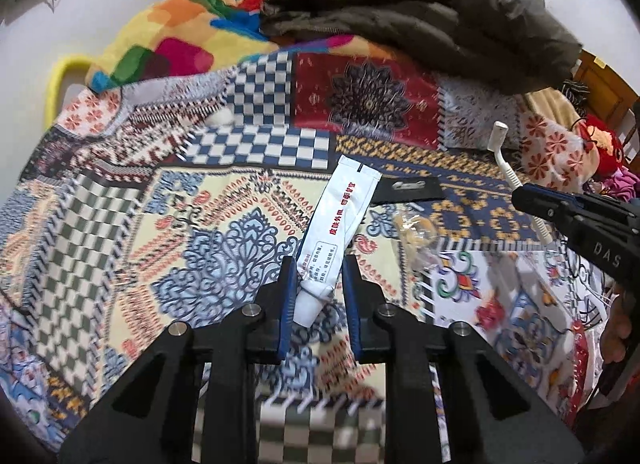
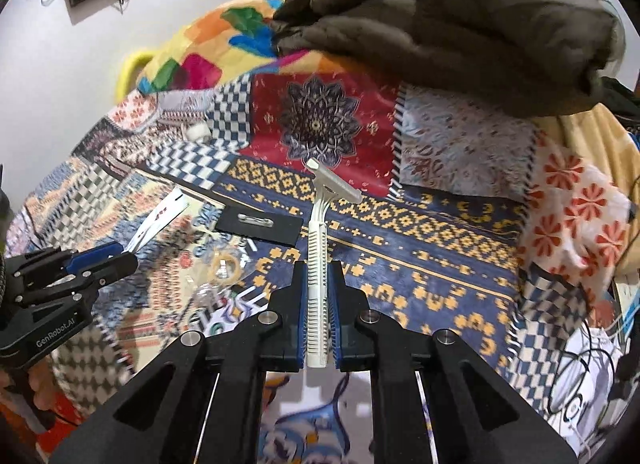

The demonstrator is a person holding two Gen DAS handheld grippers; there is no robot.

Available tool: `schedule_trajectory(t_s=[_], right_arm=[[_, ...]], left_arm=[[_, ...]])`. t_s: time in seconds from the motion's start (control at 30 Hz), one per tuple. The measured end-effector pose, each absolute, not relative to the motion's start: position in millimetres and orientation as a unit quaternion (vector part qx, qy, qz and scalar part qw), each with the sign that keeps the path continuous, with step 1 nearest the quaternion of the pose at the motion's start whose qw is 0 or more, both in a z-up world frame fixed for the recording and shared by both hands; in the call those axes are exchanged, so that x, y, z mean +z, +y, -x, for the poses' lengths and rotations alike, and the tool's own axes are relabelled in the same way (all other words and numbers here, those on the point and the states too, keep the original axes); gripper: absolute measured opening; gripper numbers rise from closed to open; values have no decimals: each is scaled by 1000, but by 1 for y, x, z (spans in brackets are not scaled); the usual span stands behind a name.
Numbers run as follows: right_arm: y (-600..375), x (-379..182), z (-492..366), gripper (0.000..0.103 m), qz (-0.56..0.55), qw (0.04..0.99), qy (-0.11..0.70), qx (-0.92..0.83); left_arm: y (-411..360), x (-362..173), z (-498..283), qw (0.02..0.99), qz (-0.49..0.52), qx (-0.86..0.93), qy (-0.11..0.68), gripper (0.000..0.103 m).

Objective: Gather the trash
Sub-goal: 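Grasp the white tube with the left tool while the right tool grasps the white razor, then lift the tube and razor and carry both toward the white bin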

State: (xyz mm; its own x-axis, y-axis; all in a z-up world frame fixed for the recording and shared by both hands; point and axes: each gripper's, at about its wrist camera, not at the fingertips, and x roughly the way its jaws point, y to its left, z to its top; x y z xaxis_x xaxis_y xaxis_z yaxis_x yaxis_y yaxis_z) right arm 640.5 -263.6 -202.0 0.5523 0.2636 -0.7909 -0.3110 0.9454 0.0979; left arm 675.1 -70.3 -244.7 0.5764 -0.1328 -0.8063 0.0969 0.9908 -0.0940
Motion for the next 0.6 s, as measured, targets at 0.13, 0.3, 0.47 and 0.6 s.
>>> schedule_trajectory(t_s=[0.13,0.3,0.47,0.6], right_arm=[[-265,-175,-623,9,22,888,430,162],[-261,-133,-591,9,23,901,402,161],[-255,-95,-557,9,17,909,383,164],[-253,-63,-523,9,16,917,360,173]], left_arm=[[-70,-211,-651,898,16,-66,435,22],[-65,-162,-613,912,18,-65,405,22],[-55,-120,-572,922,26,-58,381,22],[-42,-90,-532,930,34,-48,363,22]])
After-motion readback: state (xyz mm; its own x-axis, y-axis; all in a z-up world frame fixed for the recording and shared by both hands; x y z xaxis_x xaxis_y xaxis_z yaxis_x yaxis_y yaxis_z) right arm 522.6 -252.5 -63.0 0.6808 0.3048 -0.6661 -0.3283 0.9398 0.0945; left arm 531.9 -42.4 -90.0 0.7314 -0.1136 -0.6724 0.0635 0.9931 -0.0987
